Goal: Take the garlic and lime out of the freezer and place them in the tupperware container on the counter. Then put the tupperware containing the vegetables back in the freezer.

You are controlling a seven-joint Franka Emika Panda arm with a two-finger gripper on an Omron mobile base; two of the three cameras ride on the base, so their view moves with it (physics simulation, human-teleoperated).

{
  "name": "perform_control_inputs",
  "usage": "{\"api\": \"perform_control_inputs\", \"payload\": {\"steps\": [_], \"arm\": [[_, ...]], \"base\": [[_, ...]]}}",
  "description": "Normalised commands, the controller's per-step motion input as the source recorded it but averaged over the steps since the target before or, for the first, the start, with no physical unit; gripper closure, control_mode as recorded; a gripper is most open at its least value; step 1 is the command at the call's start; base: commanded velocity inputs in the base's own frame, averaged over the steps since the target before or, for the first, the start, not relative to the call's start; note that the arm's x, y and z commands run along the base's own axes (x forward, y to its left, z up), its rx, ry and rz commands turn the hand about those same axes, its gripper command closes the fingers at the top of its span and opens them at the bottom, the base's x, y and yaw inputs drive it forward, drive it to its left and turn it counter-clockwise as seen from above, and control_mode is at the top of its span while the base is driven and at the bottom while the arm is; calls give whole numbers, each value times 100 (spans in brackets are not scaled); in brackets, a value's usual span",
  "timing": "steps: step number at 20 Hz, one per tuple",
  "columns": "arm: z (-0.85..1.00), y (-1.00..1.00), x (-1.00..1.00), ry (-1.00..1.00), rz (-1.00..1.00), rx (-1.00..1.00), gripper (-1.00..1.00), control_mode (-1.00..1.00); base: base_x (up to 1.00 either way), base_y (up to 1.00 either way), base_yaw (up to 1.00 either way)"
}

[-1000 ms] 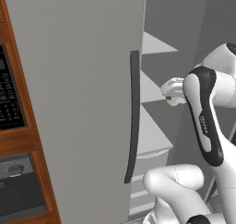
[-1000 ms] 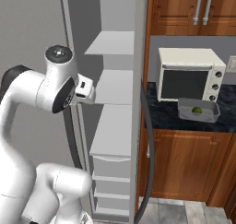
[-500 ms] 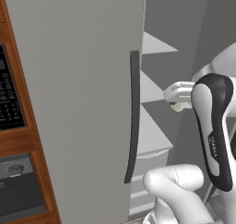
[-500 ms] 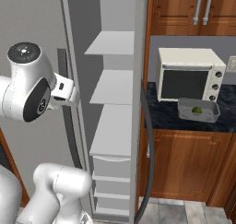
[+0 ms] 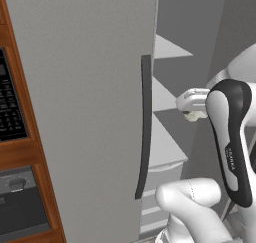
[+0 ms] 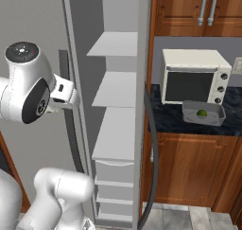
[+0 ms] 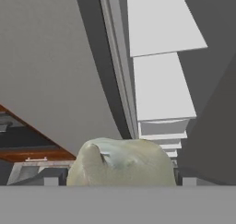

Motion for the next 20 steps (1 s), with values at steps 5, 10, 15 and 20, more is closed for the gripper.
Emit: {"api": "perform_control_inputs", "payload": {"steps": [5,10,15,20], "arm": [[0,0,0,0,0,0,100,100],[0,0,0,0,0,0,100,100],[0,0,0,0,0,0,100,100],[0,0,0,0,0,0,100,100]], "base": [[-16,0,0],[-80,-1,0],[-62,-2,0],[-56,-31,1]]}}
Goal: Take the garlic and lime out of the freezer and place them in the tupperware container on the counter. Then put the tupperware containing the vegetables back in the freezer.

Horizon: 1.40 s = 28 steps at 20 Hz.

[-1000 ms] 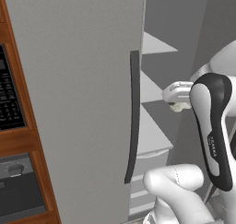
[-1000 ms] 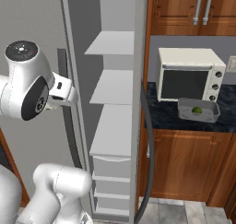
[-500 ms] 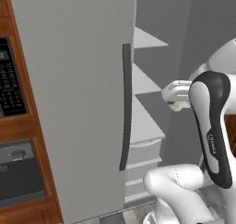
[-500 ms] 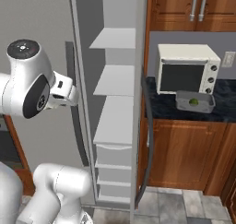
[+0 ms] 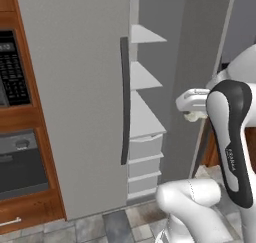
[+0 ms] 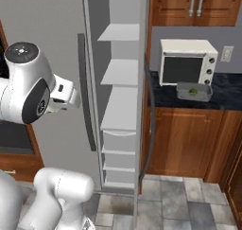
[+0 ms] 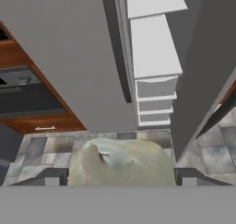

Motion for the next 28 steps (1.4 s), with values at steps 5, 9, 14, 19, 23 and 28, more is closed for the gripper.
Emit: {"api": "perform_control_inputs", "payload": {"steps": [5,9,14,19,23,28], "arm": [[0,0,0,0,0,0,100,100],[0,0,0,0,0,0,100,100],[0,0,0,0,0,0,100,100],[0,0,0,0,0,0,100,100],[0,0,0,0,0,0,100,100],[0,0,0,0,0,0,100,100]], "base": [[-54,-62,1],[-21,-85,0],[20,-93,0],[51,-88,6],[79,-61,18],[77,-27,8]]}}
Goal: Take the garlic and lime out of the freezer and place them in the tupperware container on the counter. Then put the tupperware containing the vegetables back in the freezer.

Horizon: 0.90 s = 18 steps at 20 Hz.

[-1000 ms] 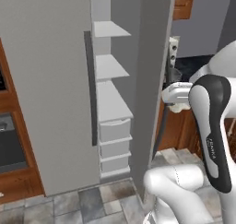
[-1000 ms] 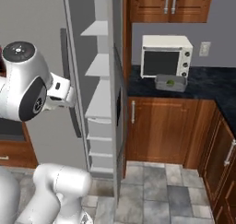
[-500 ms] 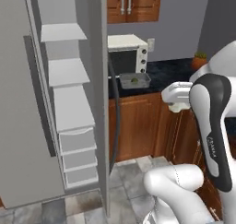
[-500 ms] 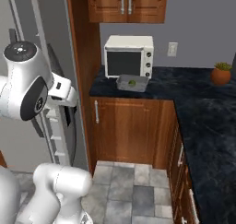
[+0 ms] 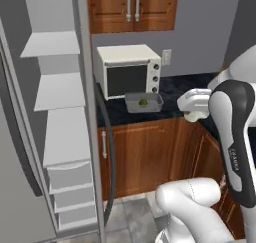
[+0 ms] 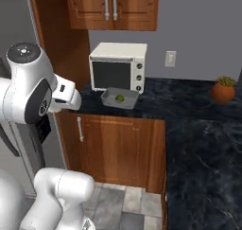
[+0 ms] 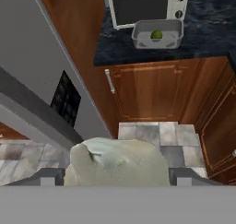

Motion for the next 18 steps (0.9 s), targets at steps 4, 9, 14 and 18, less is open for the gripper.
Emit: {"api": "perform_control_inputs", "payload": {"steps": [4,9,14,18], "arm": [[0,0,0,0,0,0,100,100],[0,0,0,0,0,0,100,100],[0,0,0,0,0,0,100,100],[0,0,0,0,0,0,100,100]], "base": [[86,-33,7],[81,-43,2],[62,-10,0],[36,0,0]]}}
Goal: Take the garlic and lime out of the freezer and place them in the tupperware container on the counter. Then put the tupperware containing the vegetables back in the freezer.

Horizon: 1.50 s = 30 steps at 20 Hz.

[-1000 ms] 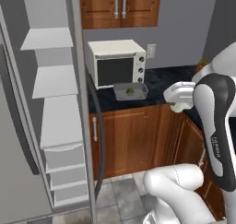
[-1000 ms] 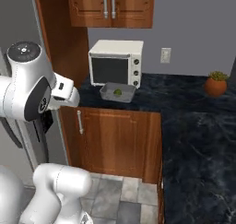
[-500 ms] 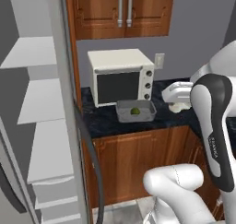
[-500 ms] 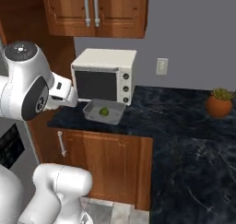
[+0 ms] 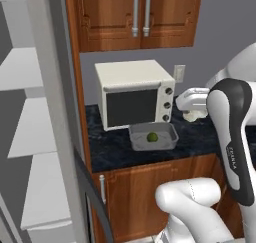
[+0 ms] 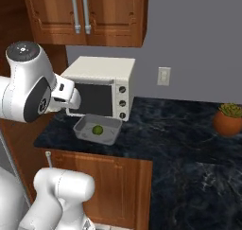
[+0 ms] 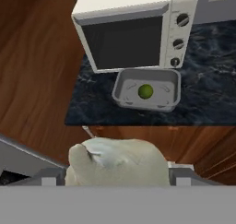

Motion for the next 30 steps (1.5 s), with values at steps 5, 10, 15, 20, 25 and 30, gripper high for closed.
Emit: {"api": "perform_control_inputs", "payload": {"steps": [5,10,15,20,25,30], "arm": [[0,0,0,0,0,0,100,100],[0,0,0,0,0,0,100,100],[0,0,0,0,0,0,100,100],[0,0,0,0,0,0,100,100],[0,0,0,0,0,0,100,100],[-19,0,13,1,0,0,100,-100]], "base": [[35,-1,0],[39,0,0],[37,-3,0],[37,-1,0],[26,0,0],[3,0,0]]}}
